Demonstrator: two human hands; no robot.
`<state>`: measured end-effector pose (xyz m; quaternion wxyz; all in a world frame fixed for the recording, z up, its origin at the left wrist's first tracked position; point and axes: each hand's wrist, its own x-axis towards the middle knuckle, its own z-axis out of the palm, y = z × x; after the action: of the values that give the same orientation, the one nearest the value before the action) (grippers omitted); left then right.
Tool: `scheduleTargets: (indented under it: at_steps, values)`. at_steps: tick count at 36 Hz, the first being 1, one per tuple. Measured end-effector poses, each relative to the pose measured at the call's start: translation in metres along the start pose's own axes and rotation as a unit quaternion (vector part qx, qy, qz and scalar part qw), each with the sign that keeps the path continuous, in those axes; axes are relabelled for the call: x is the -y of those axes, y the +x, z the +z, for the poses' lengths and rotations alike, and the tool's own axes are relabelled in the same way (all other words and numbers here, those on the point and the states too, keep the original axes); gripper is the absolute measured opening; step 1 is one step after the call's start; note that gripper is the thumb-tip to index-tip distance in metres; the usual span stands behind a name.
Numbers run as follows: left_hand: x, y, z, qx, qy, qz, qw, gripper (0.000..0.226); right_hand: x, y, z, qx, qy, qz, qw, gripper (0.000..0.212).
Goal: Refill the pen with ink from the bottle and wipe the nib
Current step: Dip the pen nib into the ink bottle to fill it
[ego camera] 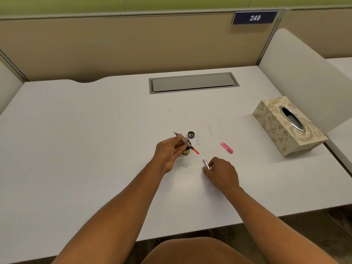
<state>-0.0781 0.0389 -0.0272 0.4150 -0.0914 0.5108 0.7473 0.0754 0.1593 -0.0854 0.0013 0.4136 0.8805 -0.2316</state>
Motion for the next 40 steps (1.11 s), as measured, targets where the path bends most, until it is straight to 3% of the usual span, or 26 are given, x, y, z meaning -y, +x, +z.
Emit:
scheduleTargets:
  at_steps: [9,13,16,23,32,40]
  values:
    - [0.003,-0.001,-0.002,0.003,0.005,-0.001,1.000,0.014,0.015,0.001,-0.020,-0.014,0.145,-0.011,0.989,0.027]
    - [0.004,-0.001,-0.003,0.002,0.005,0.001,1.000,0.016,0.033,-0.007,-0.038,0.027,0.307,0.004,0.951,0.039]
    - [0.002,0.000,-0.002,-0.001,0.001,0.003,1.000,0.017,0.044,-0.014,-0.048,0.052,0.363,-0.007,0.930,0.040]
    - [0.004,0.003,0.003,-0.002,0.002,0.001,1.000,0.016,0.052,-0.010,-0.052,0.072,0.402,-0.028,0.912,0.008]
    - [0.000,0.003,0.000,0.002,0.062,-0.015,0.998,0.030,0.050,0.006,-0.063,0.026,0.448,0.003,0.894,0.008]
    - [-0.023,0.009,-0.012,-0.051,0.130,-0.001,0.990,0.028,0.045,0.027,-0.083,-0.001,0.449,0.010,0.893,0.009]
